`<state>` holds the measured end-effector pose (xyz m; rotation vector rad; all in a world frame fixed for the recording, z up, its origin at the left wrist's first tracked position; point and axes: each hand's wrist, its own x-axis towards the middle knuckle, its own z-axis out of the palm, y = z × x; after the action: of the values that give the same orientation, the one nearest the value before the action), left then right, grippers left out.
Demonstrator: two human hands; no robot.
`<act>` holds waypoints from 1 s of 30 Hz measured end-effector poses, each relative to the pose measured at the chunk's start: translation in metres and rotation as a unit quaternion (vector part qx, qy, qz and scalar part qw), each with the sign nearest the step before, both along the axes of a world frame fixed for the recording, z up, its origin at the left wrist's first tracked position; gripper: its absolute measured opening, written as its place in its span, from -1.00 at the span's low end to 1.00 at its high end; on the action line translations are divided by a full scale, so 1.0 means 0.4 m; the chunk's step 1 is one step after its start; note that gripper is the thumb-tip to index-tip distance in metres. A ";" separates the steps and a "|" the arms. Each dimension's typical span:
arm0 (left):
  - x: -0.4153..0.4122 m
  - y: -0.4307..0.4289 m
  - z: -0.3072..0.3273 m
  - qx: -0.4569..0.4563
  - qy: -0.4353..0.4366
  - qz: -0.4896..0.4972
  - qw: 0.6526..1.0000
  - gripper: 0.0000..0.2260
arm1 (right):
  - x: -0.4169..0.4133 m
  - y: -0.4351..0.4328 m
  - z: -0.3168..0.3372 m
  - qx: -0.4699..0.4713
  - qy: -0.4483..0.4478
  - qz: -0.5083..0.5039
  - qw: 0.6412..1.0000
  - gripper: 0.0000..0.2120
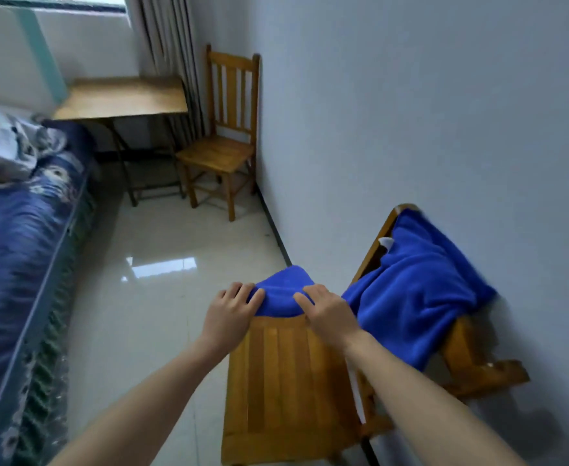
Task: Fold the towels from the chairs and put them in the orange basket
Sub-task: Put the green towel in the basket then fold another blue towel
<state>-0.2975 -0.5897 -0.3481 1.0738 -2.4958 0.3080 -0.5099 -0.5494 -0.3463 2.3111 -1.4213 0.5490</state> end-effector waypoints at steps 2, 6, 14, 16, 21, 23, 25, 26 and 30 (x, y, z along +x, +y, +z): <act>0.001 -0.022 0.082 -0.027 -0.003 0.004 1.000 -0.45 | -0.004 -0.027 0.090 -0.039 0.015 0.016 0.999 -0.61; -0.001 -0.062 0.240 -0.104 0.011 0.003 0.994 -0.44 | -0.023 -0.067 0.262 -0.106 0.075 0.034 0.991 -0.55; -0.063 -0.105 0.550 -0.229 0.033 -0.023 0.972 -0.37 | -0.108 -0.093 0.603 -0.236 0.165 0.048 0.957 -0.54; -0.077 -0.103 0.604 -0.253 0.041 -0.022 0.966 -0.36 | -0.124 -0.092 0.666 -0.268 0.183 0.054 0.944 -0.58; -0.096 -0.107 0.677 -0.304 0.045 -0.026 0.951 -0.38 | -0.147 -0.089 0.747 -0.301 0.205 0.054 0.930 -0.51; -0.091 -0.105 0.681 -0.311 0.036 -0.018 0.950 -0.39 | -0.142 -0.087 0.750 -0.305 0.197 0.061 0.930 -0.48; -0.074 -0.101 0.672 -0.309 0.023 -0.009 0.951 -0.37 | -0.128 -0.096 0.735 -0.309 0.189 0.078 0.929 -0.45; -0.055 -0.099 0.665 -0.314 0.015 0.001 0.949 -0.36 | -0.113 -0.108 0.727 -0.307 0.183 0.092 0.929 -0.44; 0.055 -0.091 0.628 -0.320 0.004 0.055 0.946 -0.39 | -0.015 -0.164 0.694 -0.295 0.155 0.160 0.929 -0.44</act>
<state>-0.2755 -0.6263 -0.0967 0.9210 -2.0807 1.0548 -0.5159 -0.6150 -0.0687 2.0126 -0.6182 0.5724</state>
